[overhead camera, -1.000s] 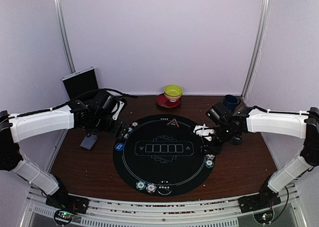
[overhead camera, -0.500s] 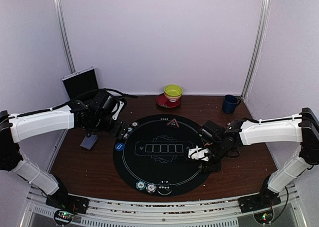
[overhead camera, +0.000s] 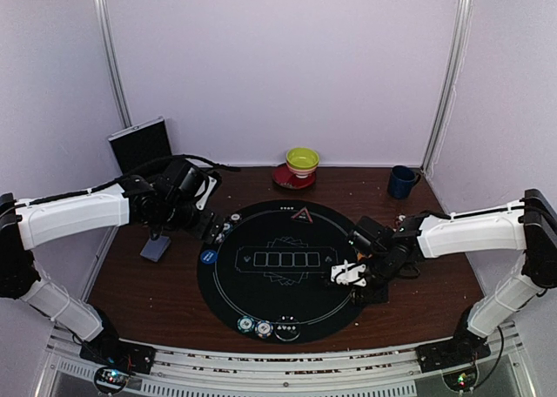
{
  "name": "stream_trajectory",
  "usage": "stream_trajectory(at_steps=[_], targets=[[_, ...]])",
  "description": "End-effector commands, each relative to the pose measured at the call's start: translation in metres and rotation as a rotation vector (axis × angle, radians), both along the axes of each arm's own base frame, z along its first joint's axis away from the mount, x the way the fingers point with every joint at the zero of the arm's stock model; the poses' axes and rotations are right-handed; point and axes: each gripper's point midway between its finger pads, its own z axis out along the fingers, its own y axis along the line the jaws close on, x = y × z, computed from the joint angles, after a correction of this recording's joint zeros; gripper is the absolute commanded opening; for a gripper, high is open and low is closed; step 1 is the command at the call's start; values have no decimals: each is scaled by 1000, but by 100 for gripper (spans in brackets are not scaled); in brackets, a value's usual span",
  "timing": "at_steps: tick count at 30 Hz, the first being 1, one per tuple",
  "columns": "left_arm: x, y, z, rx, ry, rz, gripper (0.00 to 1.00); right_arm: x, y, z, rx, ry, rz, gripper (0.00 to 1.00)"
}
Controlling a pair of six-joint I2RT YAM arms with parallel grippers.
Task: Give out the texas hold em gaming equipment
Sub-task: Place the poker chips pile in the big blind area.
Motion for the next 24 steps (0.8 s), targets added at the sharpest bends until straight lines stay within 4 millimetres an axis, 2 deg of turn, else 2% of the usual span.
stream_trajectory(at_steps=[1, 15, 24], targets=[[8, -4, 8, -13, -34, 2, 98, 2, 1, -4, -12, -22, 12, 28], [8, -4, 9, -16, -32, -1, 98, -1, -5, -15, -48, -8, 18, 29], [8, -4, 9, -15, -33, 1, 98, -3, -4, -15, -45, -1, 20, 42]])
